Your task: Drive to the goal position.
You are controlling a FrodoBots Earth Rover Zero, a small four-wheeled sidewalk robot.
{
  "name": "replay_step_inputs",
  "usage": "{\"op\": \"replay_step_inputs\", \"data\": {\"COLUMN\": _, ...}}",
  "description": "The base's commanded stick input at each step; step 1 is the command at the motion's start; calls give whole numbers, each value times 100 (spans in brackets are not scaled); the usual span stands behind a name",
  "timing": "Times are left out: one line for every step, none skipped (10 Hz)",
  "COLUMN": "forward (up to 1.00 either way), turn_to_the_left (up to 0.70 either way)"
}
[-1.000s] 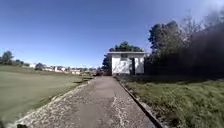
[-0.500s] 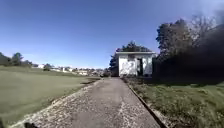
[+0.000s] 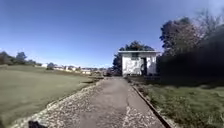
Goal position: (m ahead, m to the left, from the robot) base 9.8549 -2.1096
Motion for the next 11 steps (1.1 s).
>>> {"op": "replay_step_inputs", "data": {"forward": 50, "turn_to_the_left": 0}}
{"op": "replay_step_inputs", "data": {"forward": 50, "turn_to_the_left": 0}}
{"op": "replay_step_inputs", "data": {"forward": 50, "turn_to_the_left": 0}}
{"op": "replay_step_inputs", "data": {"forward": 50, "turn_to_the_left": 0}}
{"op": "replay_step_inputs", "data": {"forward": 50, "turn_to_the_left": 0}}
{"op": "replay_step_inputs", "data": {"forward": 50, "turn_to_the_left": 0}}
{"op": "replay_step_inputs", "data": {"forward": 50, "turn_to_the_left": 0}}
{"op": "replay_step_inputs", "data": {"forward": 50, "turn_to_the_left": 0}}
{"op": "replay_step_inputs", "data": {"forward": 50, "turn_to_the_left": -11}}
{"op": "replay_step_inputs", "data": {"forward": 50, "turn_to_the_left": 0}}
{"op": "replay_step_inputs", "data": {"forward": 50, "turn_to_the_left": 0}}
